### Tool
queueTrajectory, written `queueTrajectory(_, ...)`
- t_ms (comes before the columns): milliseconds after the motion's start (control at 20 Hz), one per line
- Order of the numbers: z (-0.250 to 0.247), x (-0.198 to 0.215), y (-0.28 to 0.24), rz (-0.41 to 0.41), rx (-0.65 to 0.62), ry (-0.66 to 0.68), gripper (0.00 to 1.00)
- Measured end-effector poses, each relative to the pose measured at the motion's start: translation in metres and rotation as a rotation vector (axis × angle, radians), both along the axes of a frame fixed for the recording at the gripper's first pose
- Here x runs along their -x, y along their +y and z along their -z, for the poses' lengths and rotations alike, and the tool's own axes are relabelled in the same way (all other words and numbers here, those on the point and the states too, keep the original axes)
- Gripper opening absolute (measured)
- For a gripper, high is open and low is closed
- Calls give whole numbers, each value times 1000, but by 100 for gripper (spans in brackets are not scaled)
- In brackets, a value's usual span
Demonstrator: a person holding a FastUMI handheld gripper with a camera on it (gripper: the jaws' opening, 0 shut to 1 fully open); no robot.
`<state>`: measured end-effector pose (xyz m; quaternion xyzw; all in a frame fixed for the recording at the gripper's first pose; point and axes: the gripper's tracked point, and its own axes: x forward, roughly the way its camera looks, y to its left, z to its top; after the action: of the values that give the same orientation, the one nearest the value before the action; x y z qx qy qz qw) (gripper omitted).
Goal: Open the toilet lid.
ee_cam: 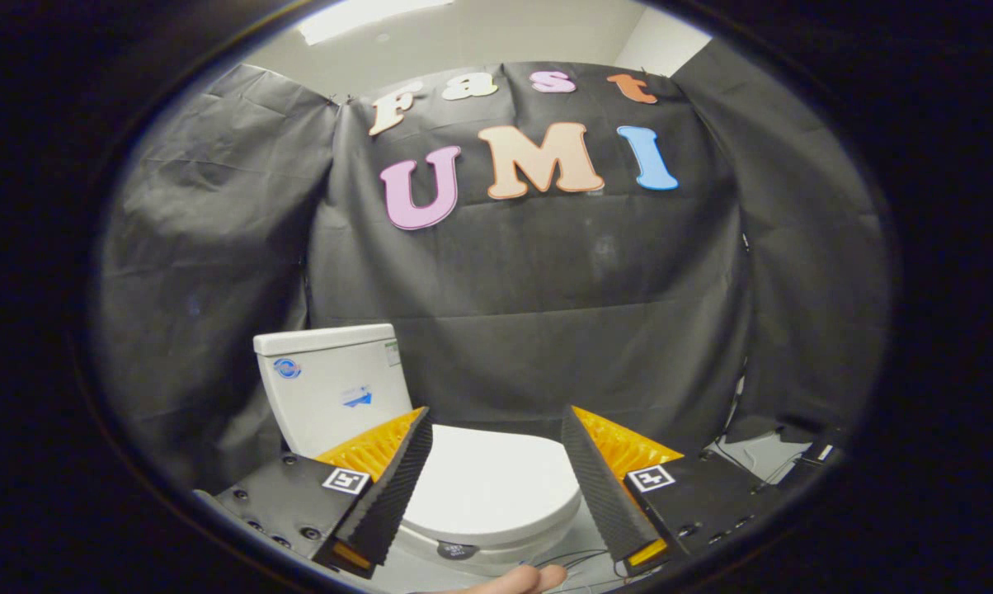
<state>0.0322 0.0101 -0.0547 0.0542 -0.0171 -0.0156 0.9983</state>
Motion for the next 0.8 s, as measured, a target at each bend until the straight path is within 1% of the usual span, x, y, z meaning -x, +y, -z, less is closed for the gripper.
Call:
queueTrajectory(100, -2, 1, -3, 12, 6, -6, 98)
queueTrajectory(400, 20, 5, -2, 35, -3, -5, 98)
queueTrajectory(550, 39, 7, 1, 38, -28, 51, 98)
queueTrajectory(650, 41, 8, 8, 27, -48, 59, 98)
queueTrajectory(800, 59, 7, 16, 29, -75, 94, 98)
